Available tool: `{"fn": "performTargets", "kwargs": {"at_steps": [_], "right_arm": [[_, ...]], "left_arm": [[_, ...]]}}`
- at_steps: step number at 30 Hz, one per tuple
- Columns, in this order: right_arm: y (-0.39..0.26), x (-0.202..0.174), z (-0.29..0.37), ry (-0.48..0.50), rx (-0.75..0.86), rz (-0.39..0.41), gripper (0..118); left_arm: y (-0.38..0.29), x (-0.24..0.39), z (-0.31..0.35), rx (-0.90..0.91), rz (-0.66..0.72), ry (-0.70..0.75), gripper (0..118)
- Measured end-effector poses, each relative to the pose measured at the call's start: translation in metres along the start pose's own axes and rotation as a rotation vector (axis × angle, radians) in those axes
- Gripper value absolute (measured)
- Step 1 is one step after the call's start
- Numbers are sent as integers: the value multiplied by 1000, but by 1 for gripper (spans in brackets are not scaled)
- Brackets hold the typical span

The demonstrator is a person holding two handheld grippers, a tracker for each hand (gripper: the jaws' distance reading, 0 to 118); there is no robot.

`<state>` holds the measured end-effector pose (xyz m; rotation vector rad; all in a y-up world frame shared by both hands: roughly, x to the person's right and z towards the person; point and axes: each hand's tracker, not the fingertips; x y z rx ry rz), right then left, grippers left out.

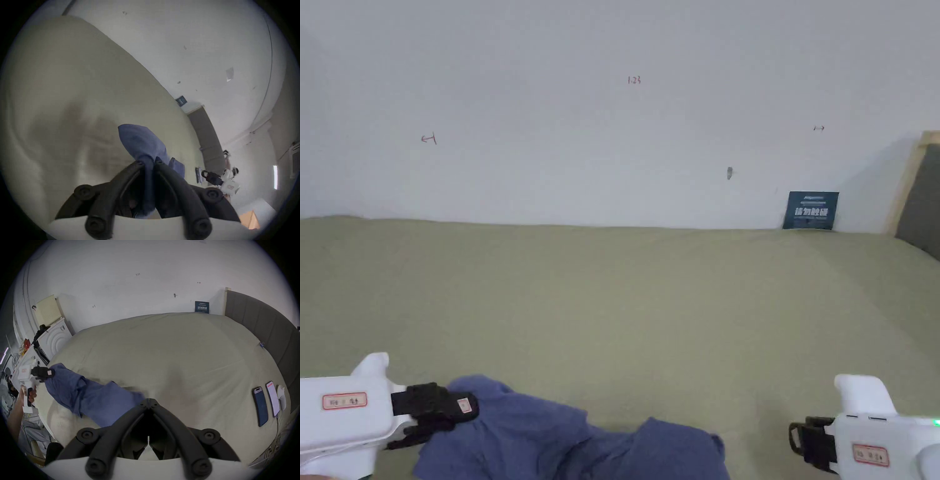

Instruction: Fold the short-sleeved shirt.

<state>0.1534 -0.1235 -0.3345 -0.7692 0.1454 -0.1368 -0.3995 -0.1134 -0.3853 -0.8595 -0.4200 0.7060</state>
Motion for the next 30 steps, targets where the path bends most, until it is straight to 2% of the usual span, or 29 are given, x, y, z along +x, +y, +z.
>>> {"fn": "performTargets", "kwargs": {"at_steps": [2,7,11,13,18,19,21,22,28,30], "right_arm": [[-2,-6,-6,10,-11,6,0],[-6,-10,-10,16,-33,19,0],[-5,-1,-5,0,-29,10,0],[-5,4,-1,-10,-25,5,0],[-6,15,5,-30,-22,-3,0],[-7,17,5,-33,-23,-7,0],[-8,21,4,-37,-30,-12,0],[-9,23,4,-40,-32,-14,0],[-15,30,3,-37,-38,-35,0],[-16,30,2,-37,-40,-34,0]], "left_arm": [[4,-1,9,2,-21,25,8],[0,27,-5,-85,-76,-31,8],[-14,69,-46,-159,-108,-101,8],[-22,88,-72,-189,-79,-137,8],[-41,107,-140,-259,-70,-200,11],[-44,109,-150,-277,-64,-206,25],[-50,109,-168,-316,-32,-238,84],[-57,109,-172,-325,-21,-232,105],[-63,85,-167,-223,12,-313,102],[-69,76,-168,-208,15,-317,94]]}}
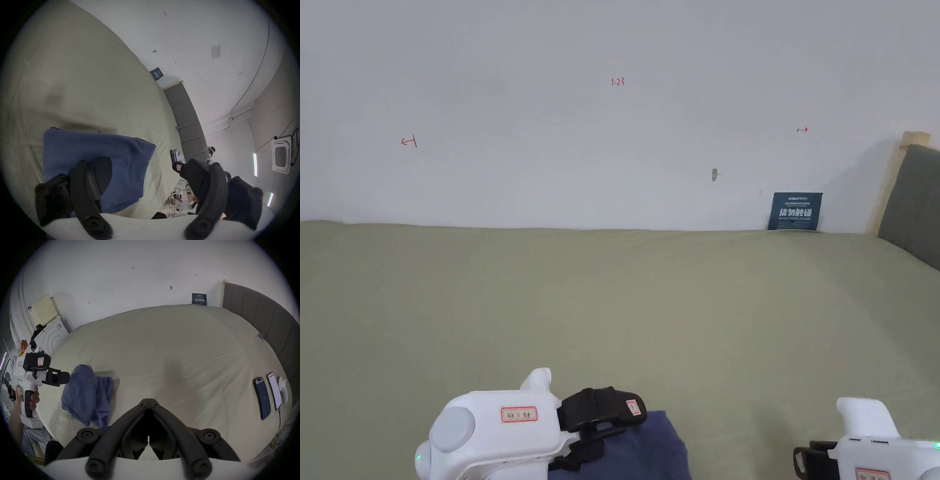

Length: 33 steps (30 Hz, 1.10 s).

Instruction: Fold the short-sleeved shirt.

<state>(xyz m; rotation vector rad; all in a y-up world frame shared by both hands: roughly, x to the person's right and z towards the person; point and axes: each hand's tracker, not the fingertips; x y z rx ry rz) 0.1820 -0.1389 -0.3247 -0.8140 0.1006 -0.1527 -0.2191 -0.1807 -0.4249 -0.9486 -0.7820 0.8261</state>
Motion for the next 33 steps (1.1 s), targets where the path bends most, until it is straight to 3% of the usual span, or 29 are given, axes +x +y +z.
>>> {"fn": "performTargets", "kwargs": {"at_steps": [1,3,4,8,12,19,25,33], "right_arm": [[0,0,0,1,0,0,0],[0,-1,-1,10,2,0,0],[0,-3,-1,12,3,0,0],[-1,-8,1,28,14,7,0],[-2,-10,3,40,22,25,0],[-6,-13,-6,40,-3,51,0],[4,-49,-29,194,-39,59,0],[16,-112,-90,443,-160,60,0]], "left_arm": [[-3,-3,-2,8,0,-4,75],[-9,-9,-12,11,6,-27,14],[-14,-7,-22,8,6,-44,2],[-29,-23,-75,-29,92,-44,2],[-51,-42,-118,-50,120,72,0],[-54,-32,-109,-47,109,92,0],[-33,4,-21,-42,-123,-74,0],[9,-62,91,61,-85,165,0]]}}
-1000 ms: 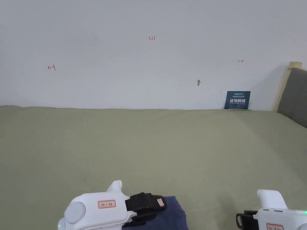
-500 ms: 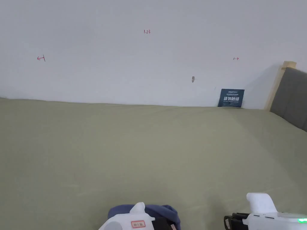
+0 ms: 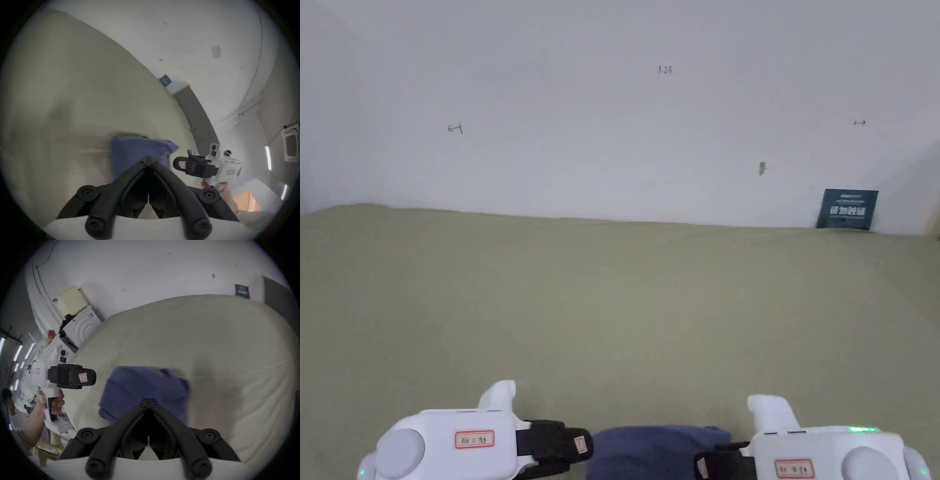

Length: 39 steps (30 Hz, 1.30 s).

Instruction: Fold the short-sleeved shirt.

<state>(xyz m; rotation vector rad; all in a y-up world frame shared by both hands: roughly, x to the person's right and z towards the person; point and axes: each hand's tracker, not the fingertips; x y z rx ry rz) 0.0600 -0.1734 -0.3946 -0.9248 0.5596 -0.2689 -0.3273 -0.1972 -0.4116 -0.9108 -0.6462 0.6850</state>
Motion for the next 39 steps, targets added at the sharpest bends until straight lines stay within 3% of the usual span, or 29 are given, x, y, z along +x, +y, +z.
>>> {"fn": "performTargets", "kwargs": {"at_steps": [3,4,5,6,8,9,11,12,13,14,15,19,21,24,26,27,28,29,30,32,34,37,39], "right_arm": [[5,1,-29,22,-82,-5,0],[5,6,-37,0,-94,-7,0],[2,14,-44,-89,-121,-34,0],[-3,23,-49,-95,-142,-66,0],[-11,39,-45,30,-74,-202,0],[-13,40,-43,26,-71,-205,0],[-16,38,-41,16,-71,-155,0],[-16,37,-41,8,-70,-142,0],[-15,36,-42,6,-72,-146,0],[-13,34,-42,3,-75,-147,0],[-13,34,-42,3,-77,-146,0],[-13,34,-41,8,-78,-145,0],[-14,34,-41,11,-73,-152,0],[-17,36,-41,13,-60,-153,0],[-18,37,-39,16,-50,-158,0],[-19,37,-39,18,-45,-166,0],[-20,37,-38,18,-40,-170,0],[-20,38,-38,19,-35,-173,0],[-20,39,-38,26,-33,-178,0],[-21,36,-38,22,-23,-176,0],[-20,32,-40,8,-28,-174,0],[-15,23,-37,-27,-31,-181,0],[-10,7,-33,-92,-15,-139,0]], "left_arm": [[3,-15,12,0,19,51,0],[3,-20,11,-9,26,43,0],[2,-25,11,-13,39,45,0],[1,-29,9,-20,48,38,0],[-1,-35,4,-50,73,5,0],[-2,-38,0,-65,79,-16,6],[-1,-48,-10,-104,104,-64,36],[0,-52,-16,-115,115,-68,36],[0,-52,-24,-132,122,-75,76],[-2,-53,-32,-143,127,-74,107],[-5,-53,-35,-127,137,-181,117],[-12,-56,-64,-201,238,-289,116],[-15,-49,-76,-186,210,-335,115],[-18,-21,-86,-236,120,-294,113],[-20,-12,-91,-243,104,-278,105],[-16,-19,-95,-244,81,-255,87],[-15,-21,-97,-243,59,-226,36],[-16,-22,-99,-245,22,-103,26],[-18,-30,-101,-254,41,-30,26],[-20,-33,-97,-229,179,-221,26],[-20,-25,-99,-239,113,-162,26],[-10,-30,-98,-261,129,-168,26],[-2,-29,-92,-271,111,-172,26]]}}
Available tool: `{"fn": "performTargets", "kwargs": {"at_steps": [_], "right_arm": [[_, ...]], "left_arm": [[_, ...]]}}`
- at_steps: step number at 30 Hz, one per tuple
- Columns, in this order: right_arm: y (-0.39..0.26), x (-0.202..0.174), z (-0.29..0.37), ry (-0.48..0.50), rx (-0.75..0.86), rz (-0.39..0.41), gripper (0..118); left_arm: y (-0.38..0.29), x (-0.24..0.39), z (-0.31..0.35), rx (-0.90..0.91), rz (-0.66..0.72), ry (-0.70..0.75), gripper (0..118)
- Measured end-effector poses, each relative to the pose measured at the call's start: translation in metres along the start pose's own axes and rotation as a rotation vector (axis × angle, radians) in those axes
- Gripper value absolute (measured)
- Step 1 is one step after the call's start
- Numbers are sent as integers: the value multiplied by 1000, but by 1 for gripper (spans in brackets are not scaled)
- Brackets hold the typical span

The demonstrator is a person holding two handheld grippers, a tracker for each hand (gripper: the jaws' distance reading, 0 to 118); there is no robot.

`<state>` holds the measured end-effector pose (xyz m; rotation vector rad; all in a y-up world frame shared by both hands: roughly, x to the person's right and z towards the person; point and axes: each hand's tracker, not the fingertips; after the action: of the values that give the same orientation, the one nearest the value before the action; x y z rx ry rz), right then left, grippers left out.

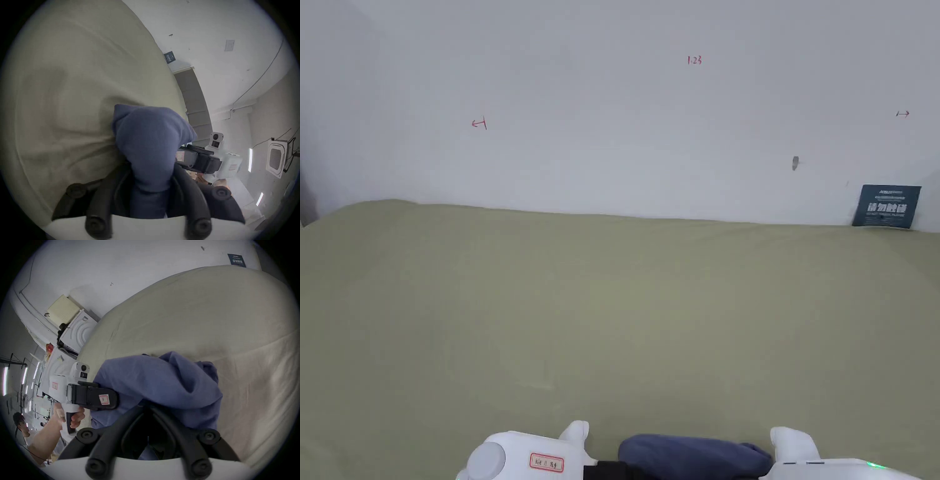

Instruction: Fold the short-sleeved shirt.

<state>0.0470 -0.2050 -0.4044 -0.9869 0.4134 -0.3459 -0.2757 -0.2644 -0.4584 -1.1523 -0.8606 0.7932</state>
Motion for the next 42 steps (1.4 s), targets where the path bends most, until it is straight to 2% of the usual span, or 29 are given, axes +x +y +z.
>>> {"fn": "performTargets", "kwargs": {"at_steps": [4,7,11,14,18,22,24,28,34,35,36,37,38,41,42], "right_arm": [[5,-48,16,-108,173,117,0],[6,-96,18,-240,376,220,0],[8,-164,0,-303,614,286,0],[8,-217,-26,-312,681,336,0],[2,-272,-65,-296,699,335,0],[-7,-309,-96,-229,669,347,0],[-12,-320,-109,-209,659,366,0],[-23,-335,-130,-229,679,367,0],[-34,-337,-143,-210,647,375,0],[-35,-336,-143,-204,636,368,0],[-35,-333,-142,-187,619,360,0],[-33,-330,-140,-172,599,360,0],[-32,-326,-136,-177,586,367,0],[-27,-310,-118,-187,595,360,0],[-24,-304,-111,-203,606,356,0]], "left_arm": [[20,4,30,7,-40,15,26],[39,2,65,18,-58,77,26],[63,-9,131,44,-88,181,26],[79,-21,188,51,-92,258,26],[90,-41,268,61,-111,356,26],[93,-77,355,96,-67,436,26],[92,-97,401,100,-38,503,26],[81,-130,461,99,43,633,26],[61,-161,493,167,135,616,27],[62,-158,491,153,128,633,34],[60,-149,487,135,110,709,57],[61,-140,488,87,31,827,91],[60,-127,492,71,-13,919,102],[62,-87,518,246,18,956,95],[59,-71,522,342,-14,940,86]]}}
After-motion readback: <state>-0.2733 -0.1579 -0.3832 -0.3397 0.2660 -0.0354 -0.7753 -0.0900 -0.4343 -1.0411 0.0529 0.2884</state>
